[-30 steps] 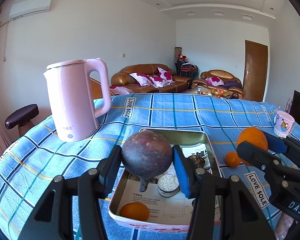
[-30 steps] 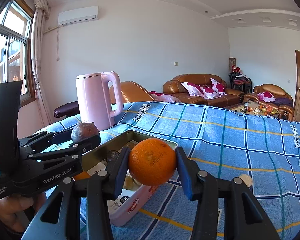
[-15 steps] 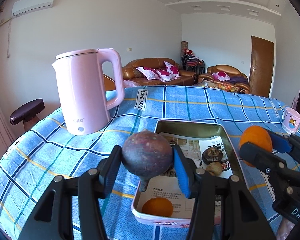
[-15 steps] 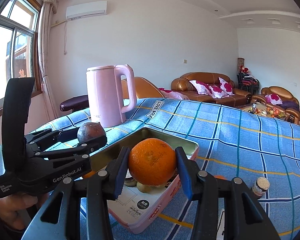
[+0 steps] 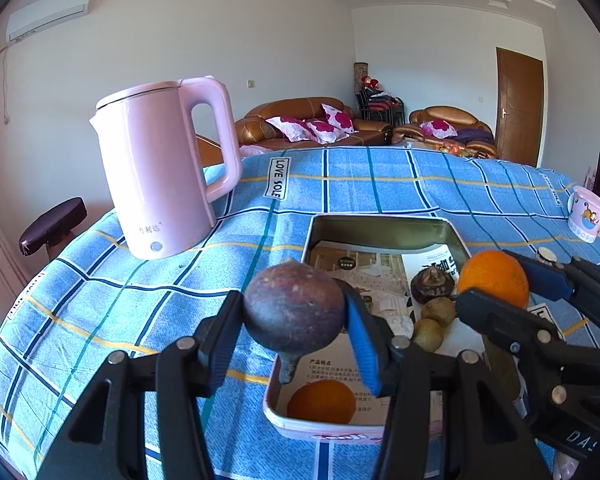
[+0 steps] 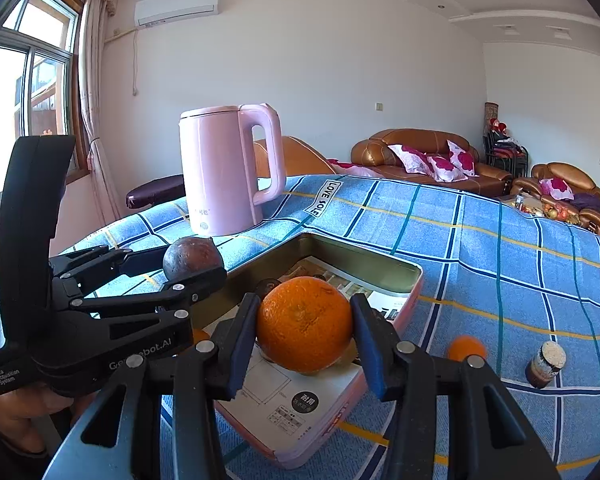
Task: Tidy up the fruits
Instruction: 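Carry the passion fruit with the left gripper over the tin while the right gripper carries the orange, then open the left gripper over the tin while the right gripper releases the large orange, then move both grippers from the tin toward the small orange and round biscuit, then grasp the small orange with the left gripper while the right gripper grasps the round biscuit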
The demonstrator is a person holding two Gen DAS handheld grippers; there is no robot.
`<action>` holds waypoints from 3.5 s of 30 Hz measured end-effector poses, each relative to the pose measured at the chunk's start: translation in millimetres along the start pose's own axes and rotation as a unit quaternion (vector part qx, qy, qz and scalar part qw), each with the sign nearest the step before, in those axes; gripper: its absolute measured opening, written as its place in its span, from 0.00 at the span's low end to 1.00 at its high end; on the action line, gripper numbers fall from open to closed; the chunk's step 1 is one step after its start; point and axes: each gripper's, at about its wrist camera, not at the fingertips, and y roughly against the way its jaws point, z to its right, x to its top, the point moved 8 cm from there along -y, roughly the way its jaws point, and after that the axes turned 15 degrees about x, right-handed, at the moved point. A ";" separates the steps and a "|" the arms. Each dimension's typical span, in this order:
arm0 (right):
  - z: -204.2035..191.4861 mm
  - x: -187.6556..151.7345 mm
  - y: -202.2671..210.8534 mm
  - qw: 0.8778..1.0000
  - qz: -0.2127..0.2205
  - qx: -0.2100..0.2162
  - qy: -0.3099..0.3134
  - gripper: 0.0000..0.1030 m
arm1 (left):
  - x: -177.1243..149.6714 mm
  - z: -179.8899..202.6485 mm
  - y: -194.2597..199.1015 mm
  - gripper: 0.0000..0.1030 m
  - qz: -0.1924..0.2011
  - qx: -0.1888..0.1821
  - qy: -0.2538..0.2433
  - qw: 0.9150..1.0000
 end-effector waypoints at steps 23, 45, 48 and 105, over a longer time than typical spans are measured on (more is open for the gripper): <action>16.1 -12.2 -17.2 0.997 -0.053 0.027 -0.048 0.48 | -8.6 17.2 0.9 0.55 -0.005 0.001 -0.043 0.999; 31.4 -8.0 9.4 0.997 -0.001 0.003 -0.073 0.69 | 6.5 -15.0 11.9 0.92 0.018 0.024 0.021 0.999; 36.5 -8.8 16.9 0.997 0.003 -0.008 -0.073 0.69 | 10.3 -14.6 13.4 0.92 0.015 0.017 0.034 0.999; 187.2 -40.0 94.7 0.974 -0.066 -0.171 -0.133 0.69 | 13.6 219.0 -19.8 0.34 -0.095 -0.150 -0.089 0.980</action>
